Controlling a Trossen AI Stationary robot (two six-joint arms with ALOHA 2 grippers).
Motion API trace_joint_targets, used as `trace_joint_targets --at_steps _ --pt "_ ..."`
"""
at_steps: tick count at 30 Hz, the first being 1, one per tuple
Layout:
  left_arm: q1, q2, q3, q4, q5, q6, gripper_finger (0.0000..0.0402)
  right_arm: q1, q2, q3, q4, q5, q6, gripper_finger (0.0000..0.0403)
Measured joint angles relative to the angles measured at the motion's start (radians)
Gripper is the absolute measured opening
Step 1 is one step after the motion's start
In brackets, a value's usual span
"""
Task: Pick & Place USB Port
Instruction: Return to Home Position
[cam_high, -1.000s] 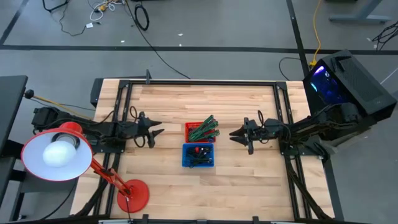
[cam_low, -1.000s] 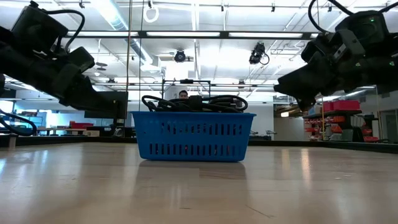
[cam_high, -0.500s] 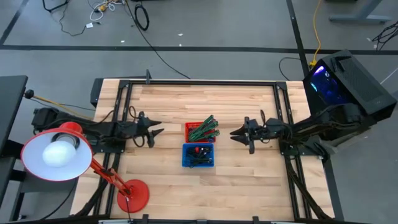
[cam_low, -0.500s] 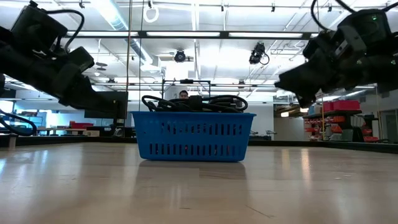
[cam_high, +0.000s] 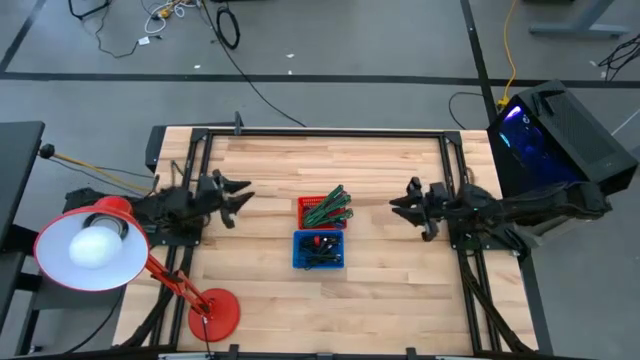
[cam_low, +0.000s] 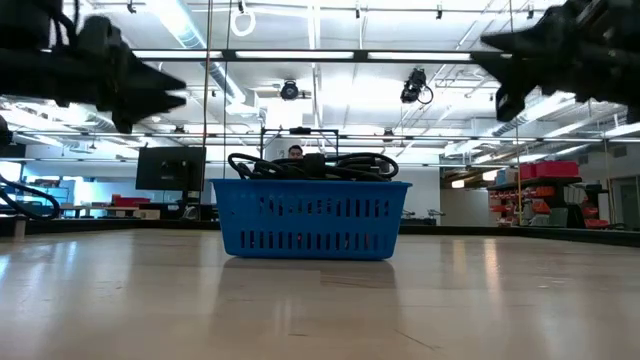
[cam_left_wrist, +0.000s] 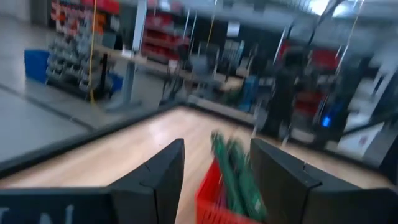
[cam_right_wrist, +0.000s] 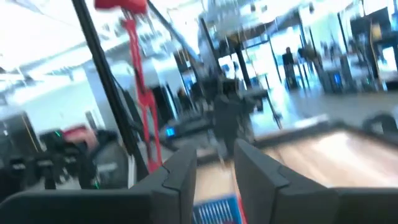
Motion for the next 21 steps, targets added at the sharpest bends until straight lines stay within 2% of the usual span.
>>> trace_joint_targets --at_steps 7,11,17,19,21 --pt "0.001 -0.234 0.0 0.005 0.0 0.001 0.0188 0.0 -0.262 0.0 -0.006 0.002 0.0 0.0111" --pt "0.006 -0.231 -0.001 0.097 0.0 0.0 0.0188 -0.002 -0.426 0.0 -0.008 0.002 0.0 0.0111" --pt "0.007 -0.233 -0.001 0.088 -0.001 0.0 0.0188 -0.007 -0.699 0.0 -0.022 0.0 0.0 0.0111" --pt "0.007 -0.233 -0.001 0.089 0.0 0.0 0.0188 -0.013 -0.716 0.005 0.021 0.001 0.0 0.0111" --pt "0.008 -0.233 -0.001 0.092 0.0 -0.001 0.0188 -0.018 -0.716 -0.002 0.137 -0.003 0.0 0.0111"
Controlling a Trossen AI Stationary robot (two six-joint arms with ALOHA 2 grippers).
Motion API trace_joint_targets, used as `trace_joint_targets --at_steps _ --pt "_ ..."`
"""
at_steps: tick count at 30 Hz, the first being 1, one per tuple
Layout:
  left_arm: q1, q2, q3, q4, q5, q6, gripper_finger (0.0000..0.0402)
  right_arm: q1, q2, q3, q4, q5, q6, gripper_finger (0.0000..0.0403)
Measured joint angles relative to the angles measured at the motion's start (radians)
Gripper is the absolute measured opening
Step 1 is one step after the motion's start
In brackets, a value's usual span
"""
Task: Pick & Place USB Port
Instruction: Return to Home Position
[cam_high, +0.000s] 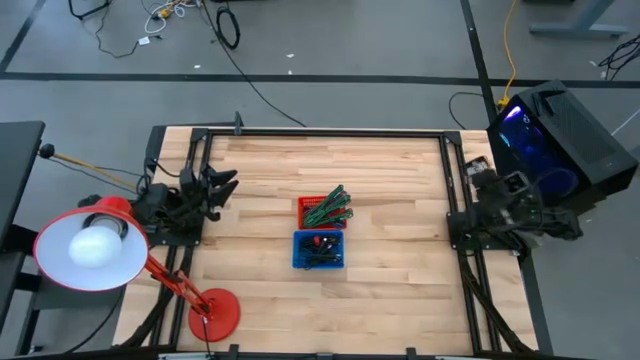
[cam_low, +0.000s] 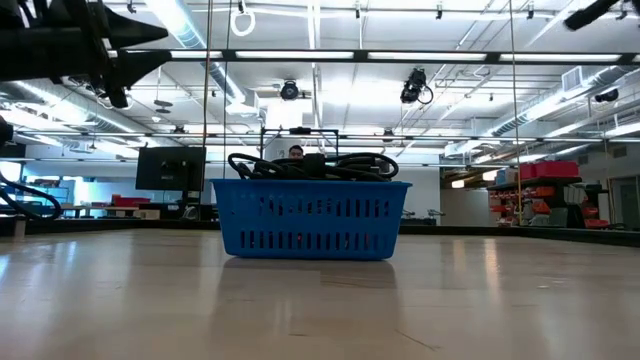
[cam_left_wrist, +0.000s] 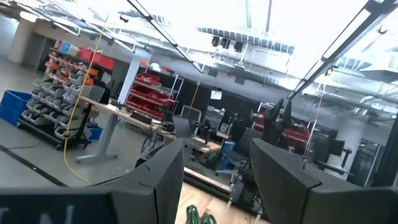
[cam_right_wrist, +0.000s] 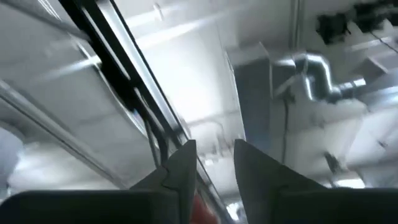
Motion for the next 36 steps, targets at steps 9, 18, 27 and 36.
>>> trace_joint_targets --at_steps 9,18,27,36 --pt "0.001 0.002 0.0 -0.007 0.0 0.0 0.0188 -0.004 0.0 0.003 0.09 -0.01 0.0 0.0111" --pt "0.001 0.005 0.0 -0.038 0.003 0.0 0.0188 -0.004 0.008 0.003 -0.02 -0.015 0.0 0.0111" --pt "0.001 0.005 0.0 -0.082 0.003 0.0 0.0188 -0.004 0.008 0.002 -0.365 0.025 -0.129 0.0111" --pt "0.001 0.005 0.0 -0.23 0.004 0.001 0.0188 -0.004 0.008 0.002 -0.683 0.029 -0.423 0.0111"
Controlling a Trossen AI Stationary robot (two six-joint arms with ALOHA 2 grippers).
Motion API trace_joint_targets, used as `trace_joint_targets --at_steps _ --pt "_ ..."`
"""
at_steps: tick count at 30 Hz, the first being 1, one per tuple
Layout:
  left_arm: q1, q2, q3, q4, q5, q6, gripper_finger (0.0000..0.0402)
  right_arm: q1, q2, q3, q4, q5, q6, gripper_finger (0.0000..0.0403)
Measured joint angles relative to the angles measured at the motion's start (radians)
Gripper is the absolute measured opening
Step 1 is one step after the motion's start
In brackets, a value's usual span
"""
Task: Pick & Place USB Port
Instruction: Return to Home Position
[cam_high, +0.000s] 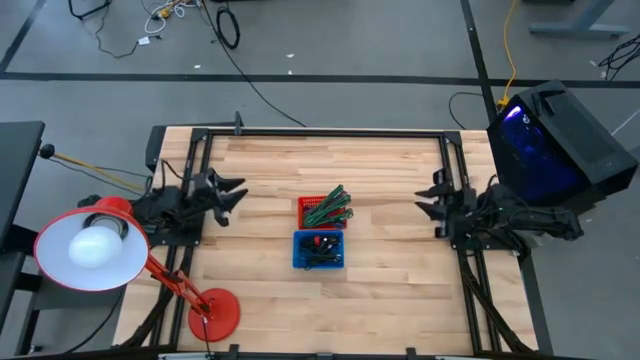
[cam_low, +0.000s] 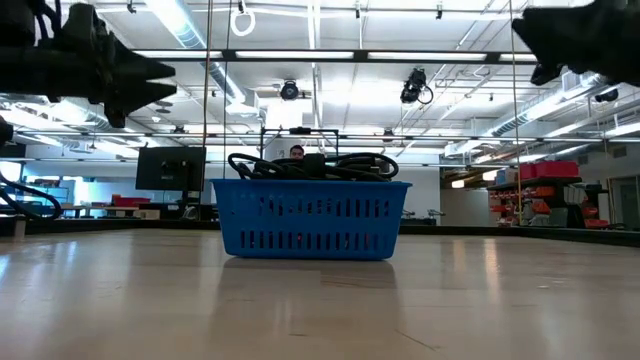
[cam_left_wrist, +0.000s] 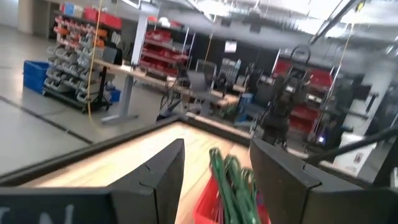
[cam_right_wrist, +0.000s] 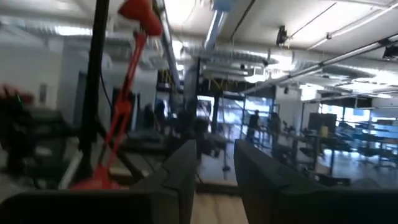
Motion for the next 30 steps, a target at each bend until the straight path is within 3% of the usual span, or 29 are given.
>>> trace_joint_targets --at_steps 5,12,21,30 --pt "-0.001 0.0 0.0 -0.032 0.0 0.0 0.0188 0.0 0.0 0.0 -0.121 0.03 -0.093 0.0111" --pt "-0.042 0.0 0.001 -0.081 0.002 0.0 0.0188 0.0 0.0 0.0 -0.278 0.124 -0.095 0.0111" --pt "-0.145 0.006 0.001 -0.087 0.002 0.0 0.0188 0.0 0.0 0.0 -0.306 0.115 -0.094 0.0111" --pt "-0.152 0.006 0.0 -0.065 0.002 0.0 0.0188 0.0 0.0 0.0 -0.305 0.115 -0.094 0.0111"
